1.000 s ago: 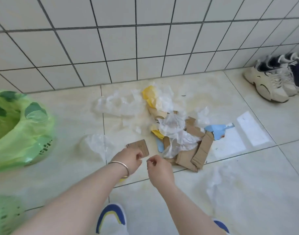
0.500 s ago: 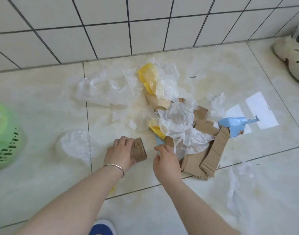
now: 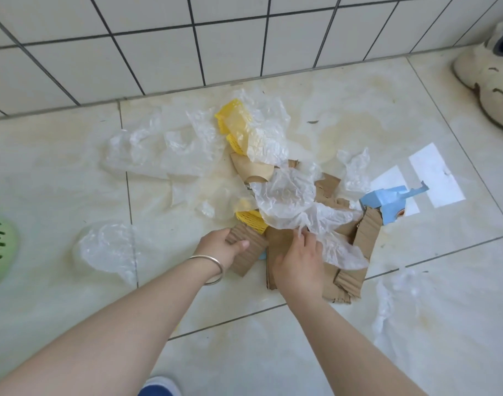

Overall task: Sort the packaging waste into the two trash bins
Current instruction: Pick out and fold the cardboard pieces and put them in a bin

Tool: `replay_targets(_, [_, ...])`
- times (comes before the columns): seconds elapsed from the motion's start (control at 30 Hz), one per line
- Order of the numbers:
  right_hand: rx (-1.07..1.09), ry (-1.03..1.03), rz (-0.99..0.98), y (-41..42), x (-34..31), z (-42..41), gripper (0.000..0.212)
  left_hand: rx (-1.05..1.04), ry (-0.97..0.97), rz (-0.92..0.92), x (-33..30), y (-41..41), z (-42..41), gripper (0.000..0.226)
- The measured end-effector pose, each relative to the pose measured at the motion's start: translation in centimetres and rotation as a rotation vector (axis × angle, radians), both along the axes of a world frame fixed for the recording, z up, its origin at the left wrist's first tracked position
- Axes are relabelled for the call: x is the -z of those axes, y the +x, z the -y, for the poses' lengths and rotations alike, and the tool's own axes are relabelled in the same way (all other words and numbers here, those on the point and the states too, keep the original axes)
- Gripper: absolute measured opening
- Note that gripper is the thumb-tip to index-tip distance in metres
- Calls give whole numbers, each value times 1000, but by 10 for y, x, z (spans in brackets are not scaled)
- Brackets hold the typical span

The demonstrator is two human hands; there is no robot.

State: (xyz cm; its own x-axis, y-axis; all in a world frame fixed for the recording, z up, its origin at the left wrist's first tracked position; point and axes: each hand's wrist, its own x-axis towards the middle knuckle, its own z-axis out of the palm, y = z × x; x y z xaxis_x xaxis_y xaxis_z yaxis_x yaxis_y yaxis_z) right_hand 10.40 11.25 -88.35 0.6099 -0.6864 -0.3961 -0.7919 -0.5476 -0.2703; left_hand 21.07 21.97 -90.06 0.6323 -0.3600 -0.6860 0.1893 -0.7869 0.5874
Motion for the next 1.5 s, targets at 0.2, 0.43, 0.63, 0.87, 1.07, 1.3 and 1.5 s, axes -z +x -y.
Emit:
replay_targets(0.2, [3,33,-154,1,9,10,74,-145,105,161,2,-11,27,25])
replay_targets(0.43, [-75,-15,-358,12,22,-4,84,-244,75,148,9,-17,33,25])
replay_targets(0.63, [-11,77,-285,16,16,4,63,-300,22,142,5,-24,26,22])
replay_targets(0.87, [338,260,159,2,-21,33,34,-394,-98,53,-8,-31,32,19])
replay_targets(1.07, [585,600,454,-5,-37,49,14,-450,-219,-74,-19,-38,50,12])
replay_targets(1.3, [560,758,386,-9,-26,38,16,-460,-243,-147,-24,-40,58,35])
replay_targets(1.5, [434,801,191,-3,-17,37,21,-432,-206,-177,-14,-30,50,31])
